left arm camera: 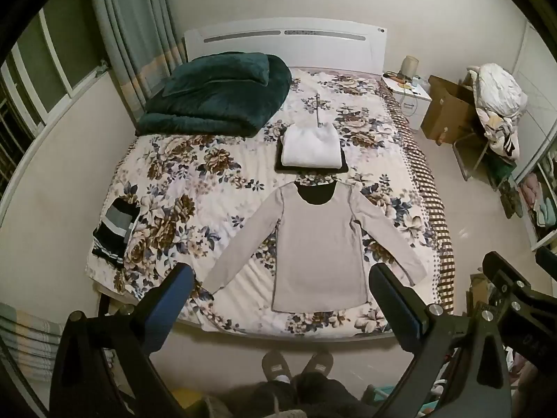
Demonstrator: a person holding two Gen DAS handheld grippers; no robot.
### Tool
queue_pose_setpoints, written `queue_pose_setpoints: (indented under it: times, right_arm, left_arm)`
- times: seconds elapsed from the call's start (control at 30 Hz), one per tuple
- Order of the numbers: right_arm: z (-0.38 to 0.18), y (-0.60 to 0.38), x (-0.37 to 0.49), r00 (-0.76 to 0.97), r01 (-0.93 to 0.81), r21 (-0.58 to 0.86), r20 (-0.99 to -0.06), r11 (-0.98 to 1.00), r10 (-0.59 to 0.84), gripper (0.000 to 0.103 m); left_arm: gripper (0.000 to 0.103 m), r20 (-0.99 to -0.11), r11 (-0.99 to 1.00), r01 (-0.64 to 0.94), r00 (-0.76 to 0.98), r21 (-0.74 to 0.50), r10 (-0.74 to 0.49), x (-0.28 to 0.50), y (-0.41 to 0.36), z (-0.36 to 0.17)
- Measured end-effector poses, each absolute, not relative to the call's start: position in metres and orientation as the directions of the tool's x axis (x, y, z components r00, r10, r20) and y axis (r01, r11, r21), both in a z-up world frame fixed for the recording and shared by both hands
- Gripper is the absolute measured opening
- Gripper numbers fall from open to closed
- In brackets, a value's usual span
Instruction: Fold small clothes
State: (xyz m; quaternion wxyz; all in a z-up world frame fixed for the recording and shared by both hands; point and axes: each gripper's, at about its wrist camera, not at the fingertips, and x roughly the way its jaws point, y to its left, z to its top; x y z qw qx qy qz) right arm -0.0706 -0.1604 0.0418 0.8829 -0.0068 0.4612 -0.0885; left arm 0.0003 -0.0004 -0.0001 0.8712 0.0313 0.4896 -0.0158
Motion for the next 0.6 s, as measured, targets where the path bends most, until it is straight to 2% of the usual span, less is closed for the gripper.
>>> queue_pose_setpoints:
  times: [0.6]
  right_arm:
    - [0.046, -0.159, -0.071, 0.569, 0.151, -0.092, -0.806, 0.984, -0.163, 0.103]
  left_arm:
    - [0.103, -0.847, 0.998, 0.058, 0.532, 0.019, -0.015, 0.008, -0.016, 0.007]
